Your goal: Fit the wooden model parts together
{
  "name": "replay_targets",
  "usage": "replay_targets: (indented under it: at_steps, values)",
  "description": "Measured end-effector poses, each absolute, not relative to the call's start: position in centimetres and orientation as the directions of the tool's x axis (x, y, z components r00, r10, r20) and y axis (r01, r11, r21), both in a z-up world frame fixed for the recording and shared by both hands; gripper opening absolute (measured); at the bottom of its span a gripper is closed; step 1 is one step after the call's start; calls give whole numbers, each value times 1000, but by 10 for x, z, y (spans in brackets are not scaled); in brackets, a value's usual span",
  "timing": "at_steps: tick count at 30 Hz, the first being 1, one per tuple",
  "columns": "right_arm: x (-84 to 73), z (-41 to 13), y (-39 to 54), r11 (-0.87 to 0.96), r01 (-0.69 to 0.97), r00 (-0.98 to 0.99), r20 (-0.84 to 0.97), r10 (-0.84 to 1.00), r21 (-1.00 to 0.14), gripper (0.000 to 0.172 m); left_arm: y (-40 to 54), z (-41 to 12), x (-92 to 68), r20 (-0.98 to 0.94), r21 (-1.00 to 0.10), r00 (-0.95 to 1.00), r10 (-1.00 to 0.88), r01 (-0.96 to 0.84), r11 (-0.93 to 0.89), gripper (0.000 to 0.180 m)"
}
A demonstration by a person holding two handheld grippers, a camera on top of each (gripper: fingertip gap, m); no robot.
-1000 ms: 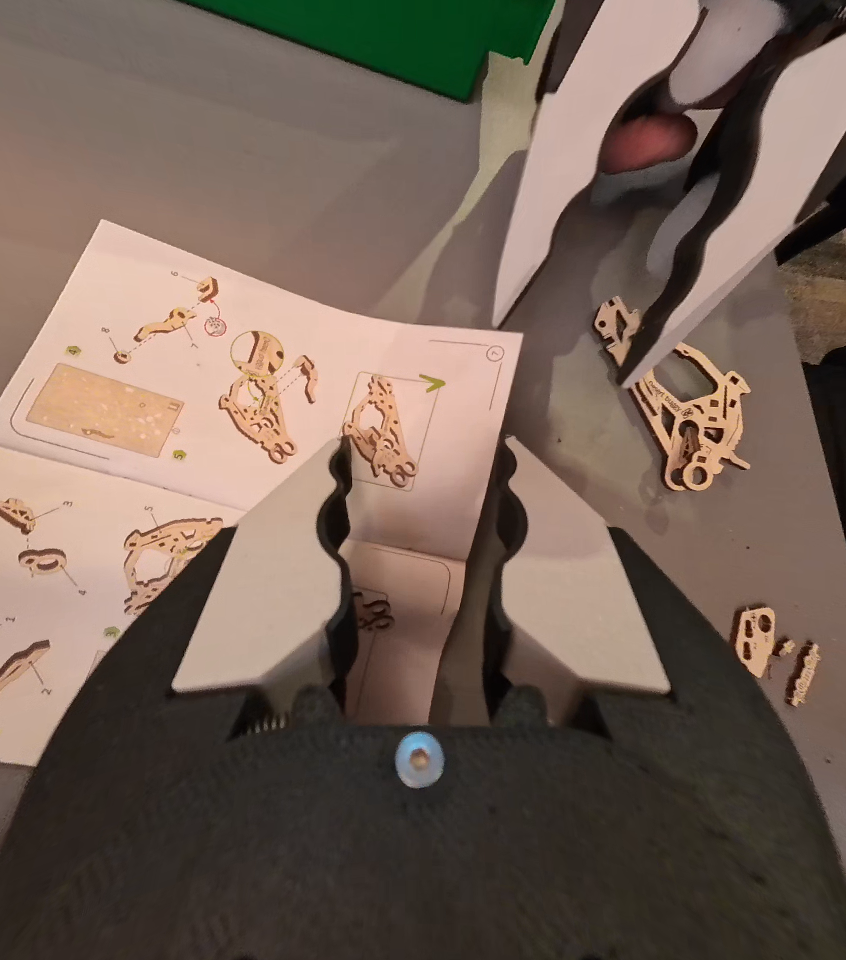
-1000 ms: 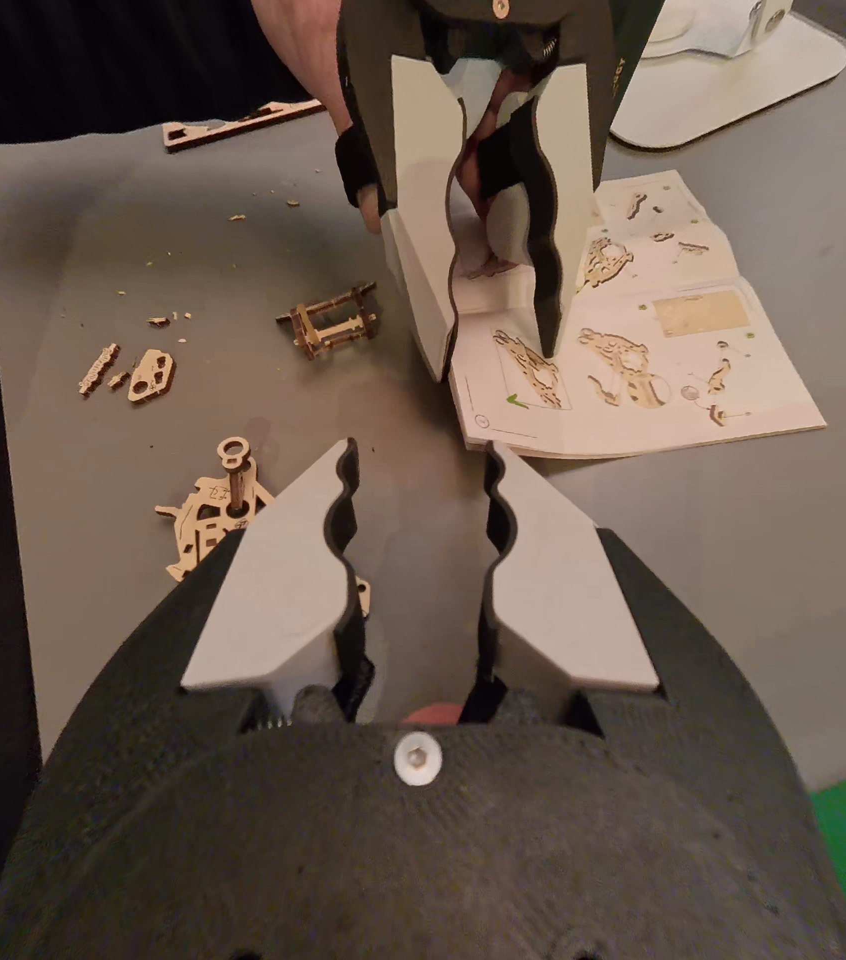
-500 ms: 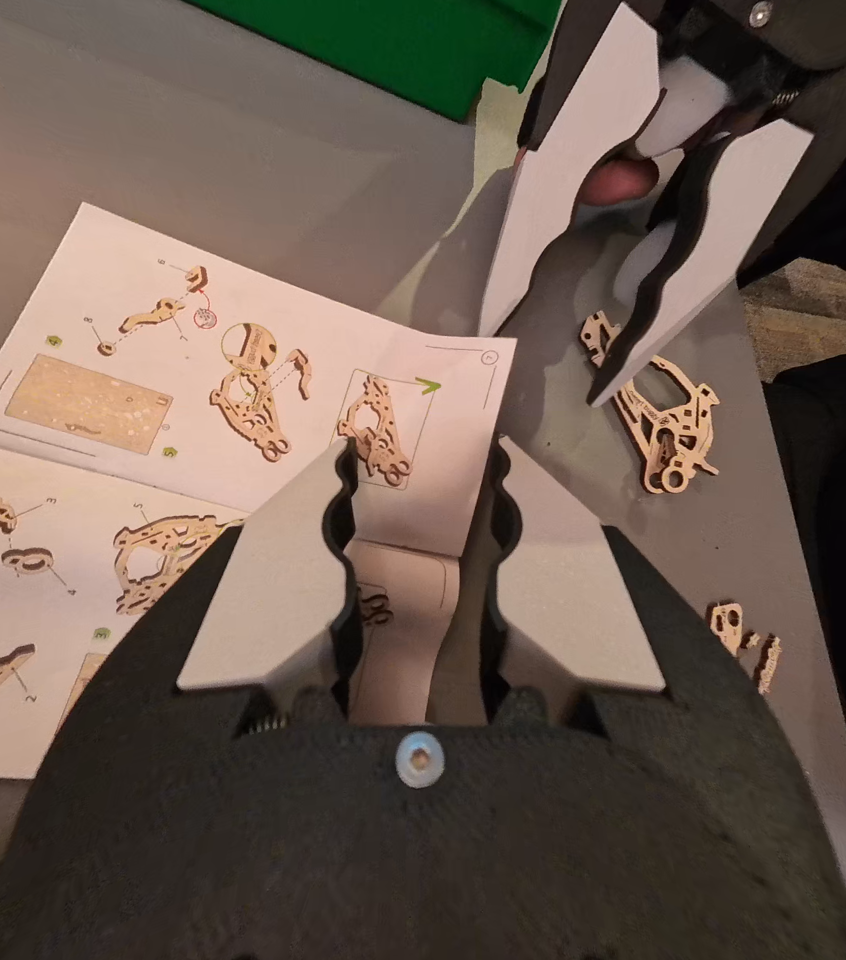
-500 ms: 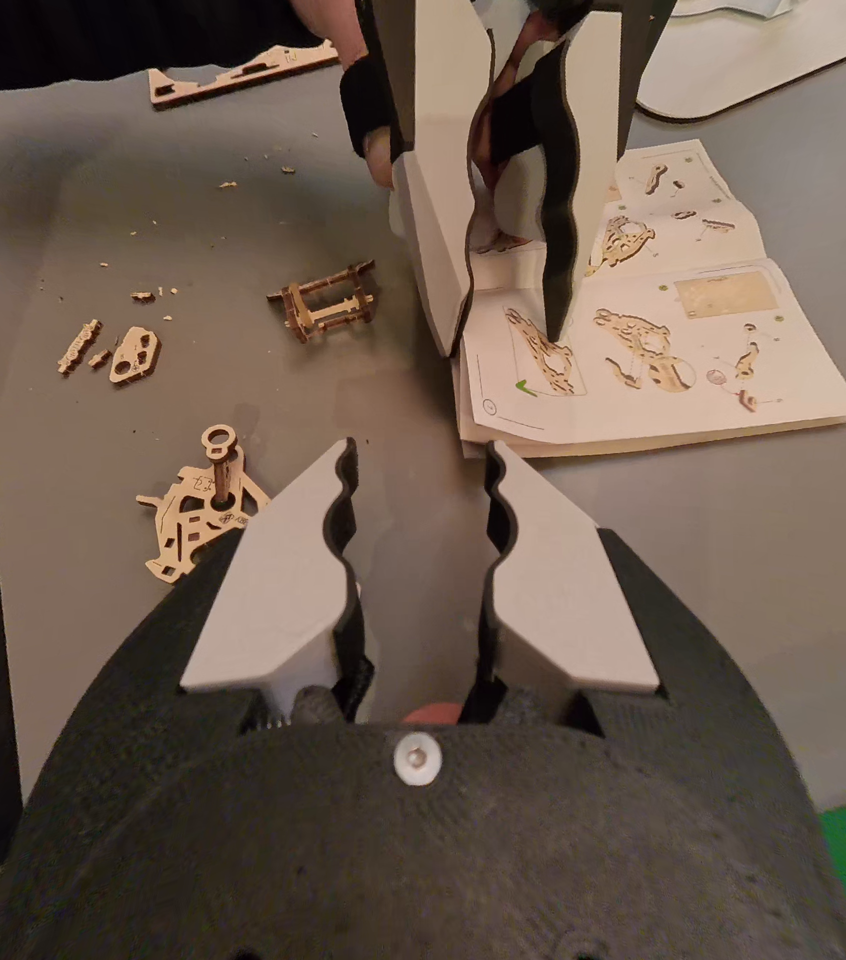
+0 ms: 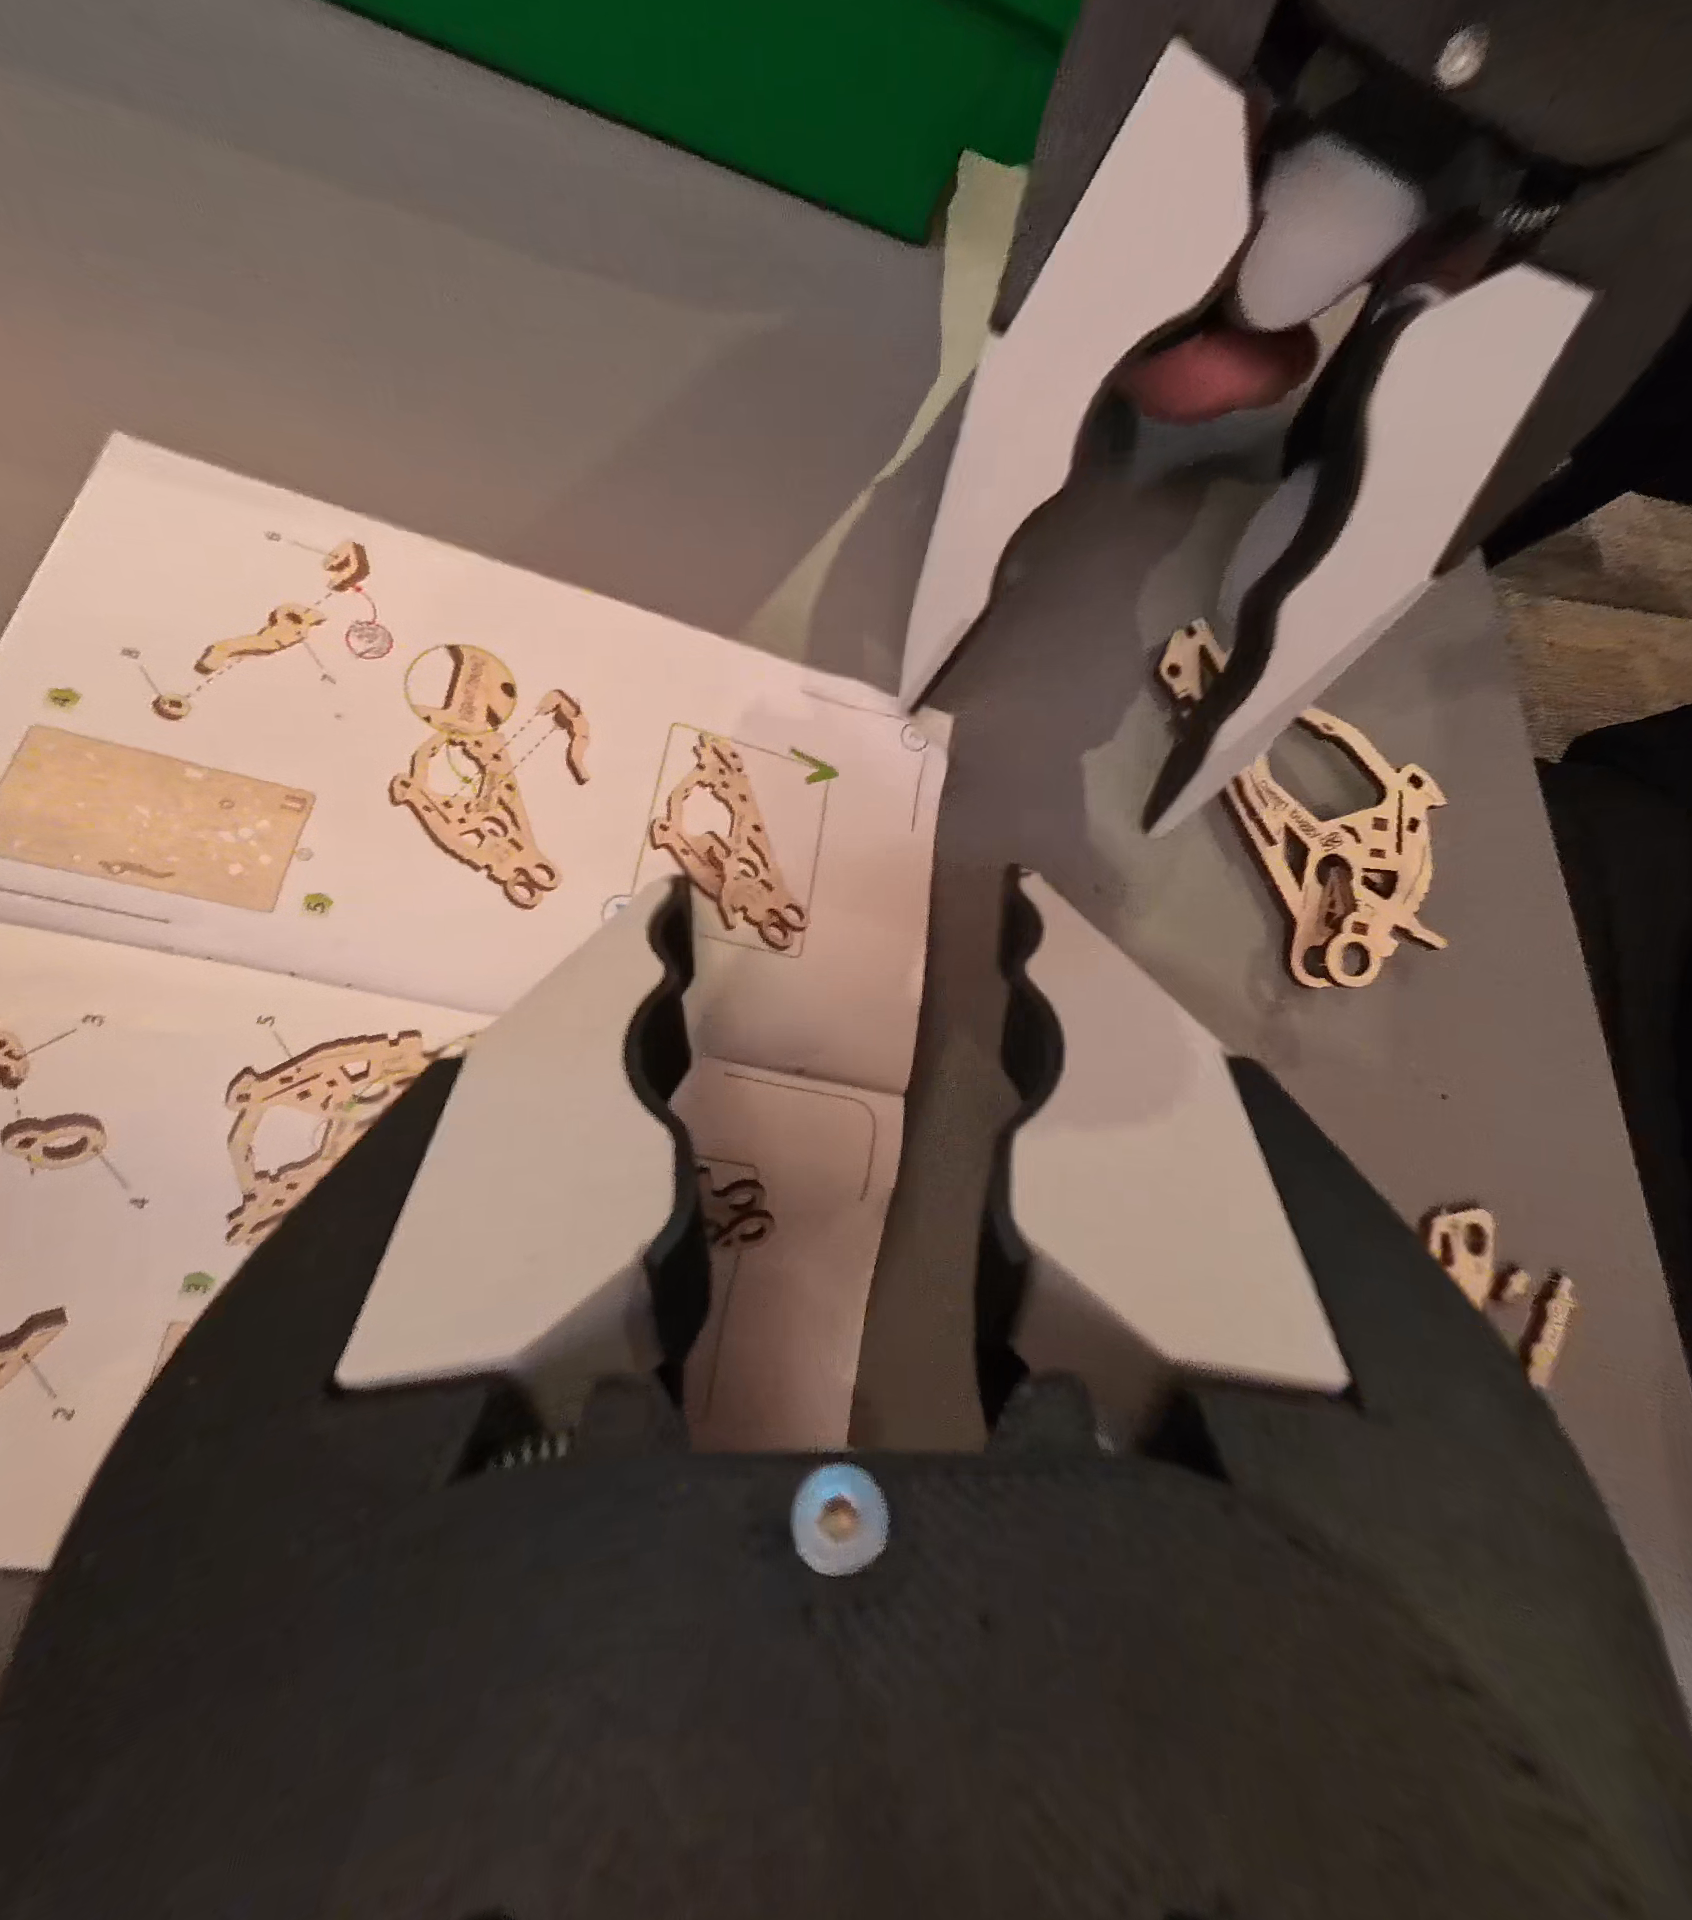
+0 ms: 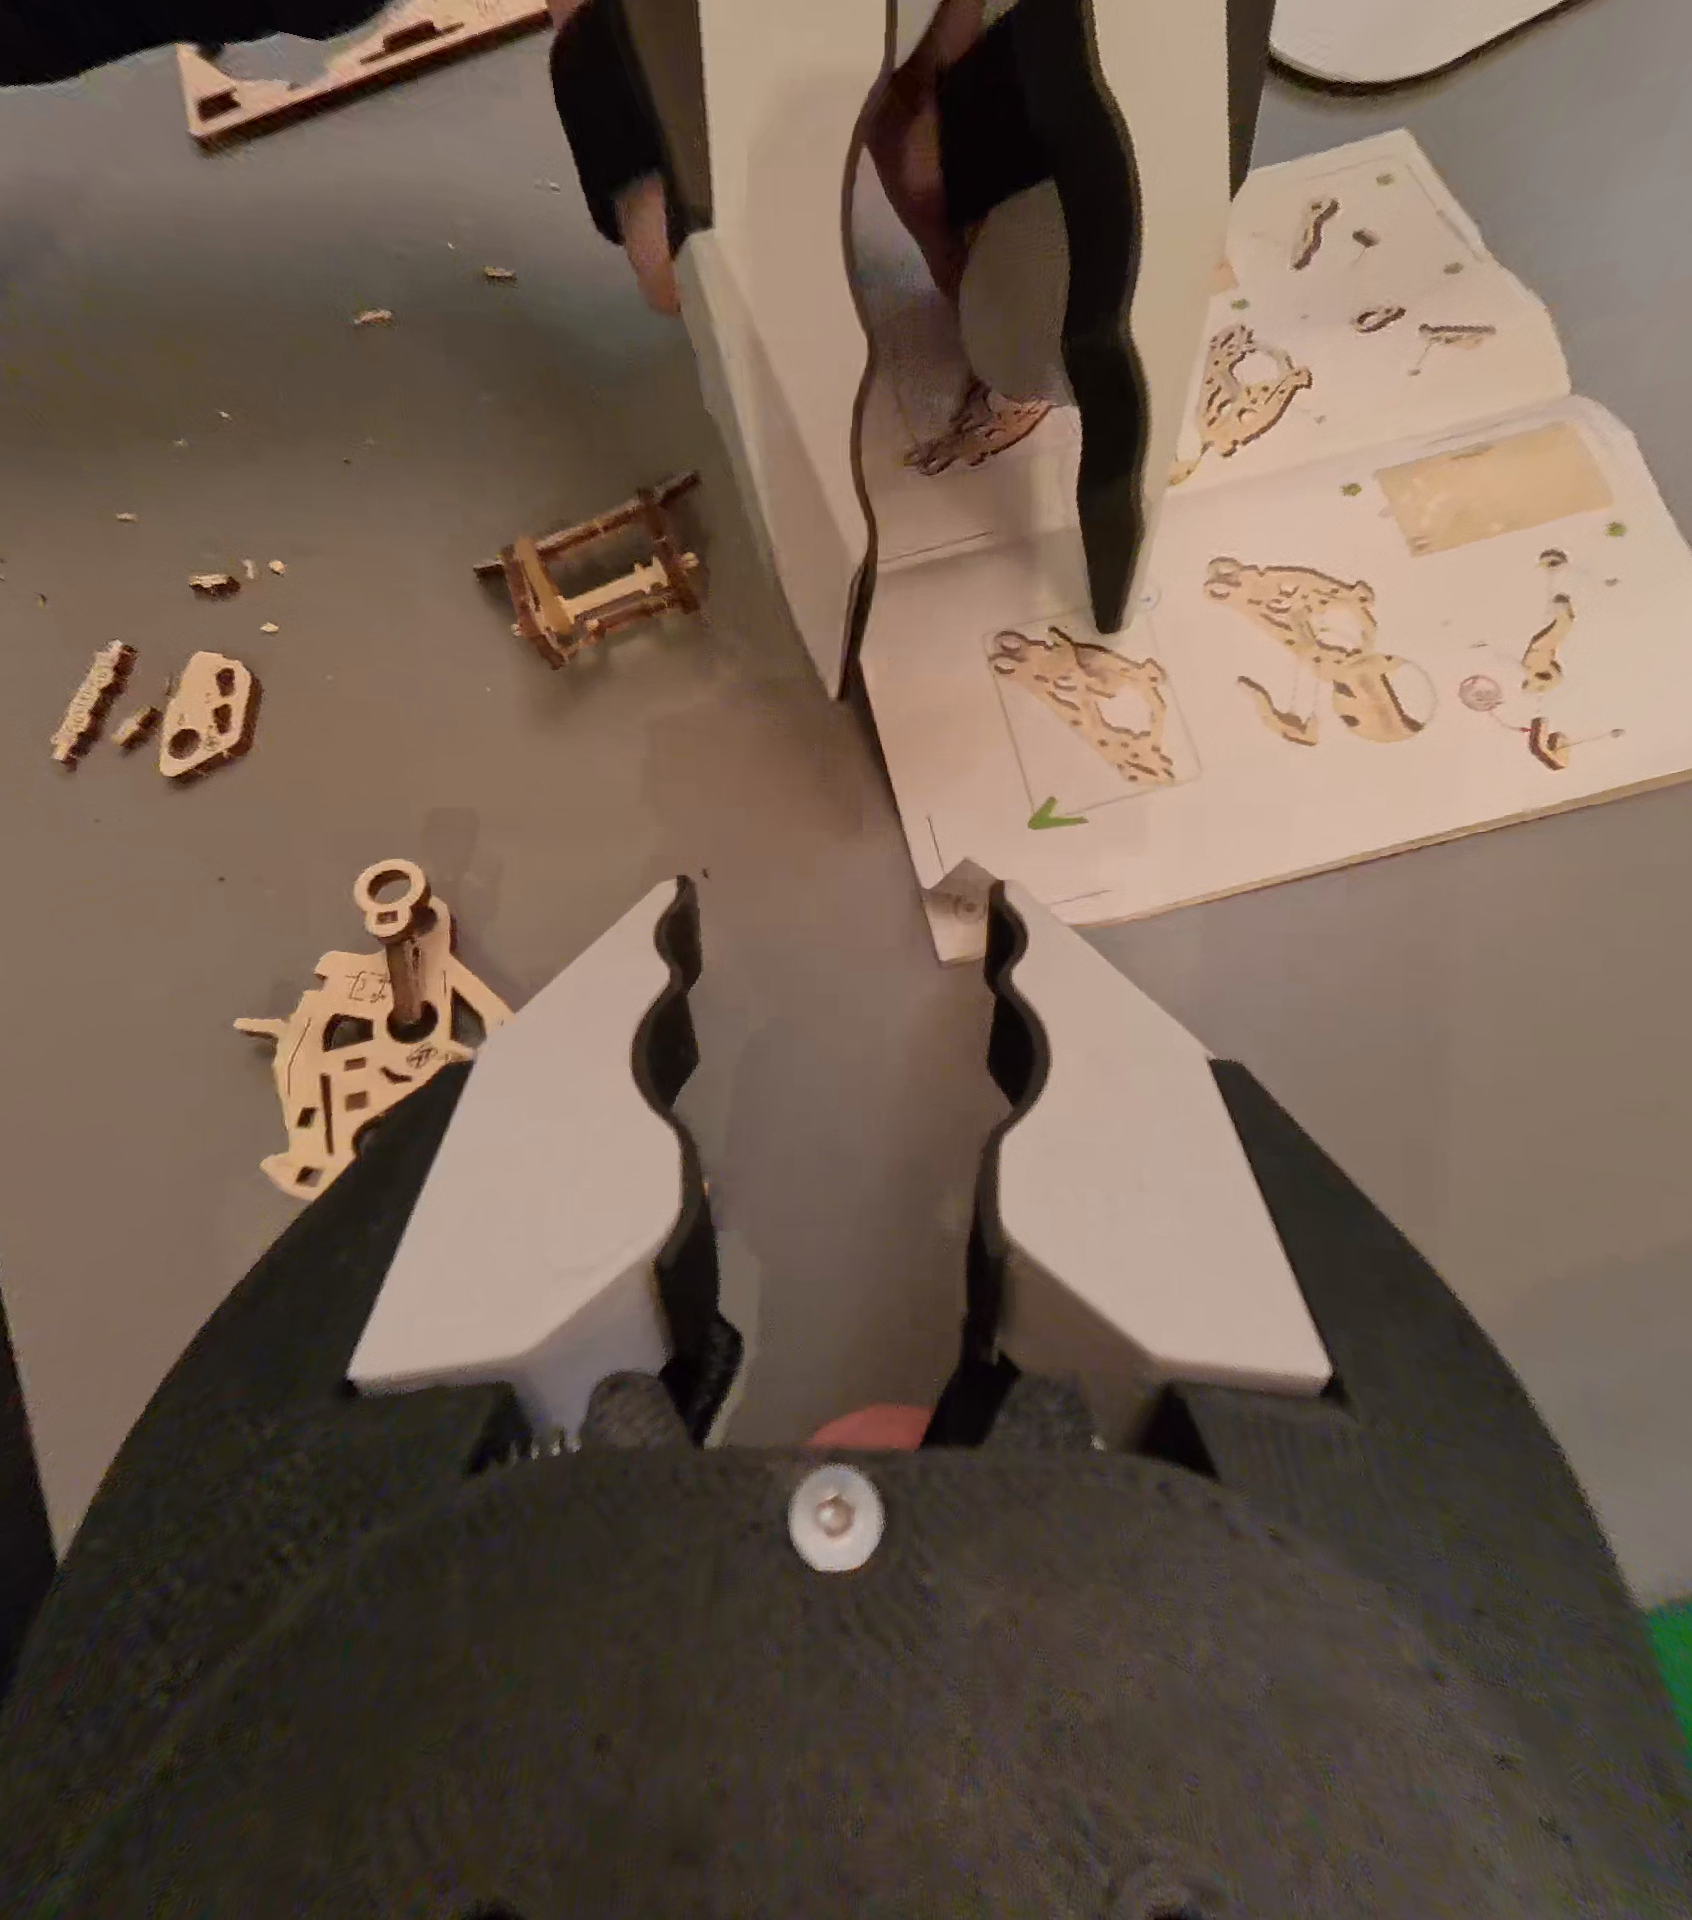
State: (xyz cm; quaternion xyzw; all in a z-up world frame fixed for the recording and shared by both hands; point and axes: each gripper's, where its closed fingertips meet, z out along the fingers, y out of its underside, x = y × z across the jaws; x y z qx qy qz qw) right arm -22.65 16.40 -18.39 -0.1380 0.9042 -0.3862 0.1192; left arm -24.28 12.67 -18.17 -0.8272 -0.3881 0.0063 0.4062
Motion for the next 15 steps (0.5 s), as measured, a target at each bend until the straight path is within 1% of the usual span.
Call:
replay_targets:
  at_steps: [1,4,7,10,13,15]
  values:
    - [-226,-185,162,665,-156,-934,-110,-340,-730,54,126,-182,-243,299,-678,698,651,636,-370,58]
    - [-228,-189,160,702,-120,-943,-142,-302,-702,52,126,-183,-244,285,-679,698,656,631,-376,57]
    - [-226,-183,162,714,-82,-941,-181,-285,-695,53,126,-183,-244,278,-684,700,658,625,-377,57]
    - [-225,-188,169,748,-63,-941,-210,-265,-661,54,127,-183,-244,277,-686,702,656,623,-377,58]
    - [-223,-186,167,740,-26,-937,-242,-253,-672,56,127,-184,-244,266,-687,706,656,617,-385,59]
    - [-226,-184,162,730,35,-934,-283,-220,-683,61,126,-184,-245,265,-691,706,656,614,-382,59]
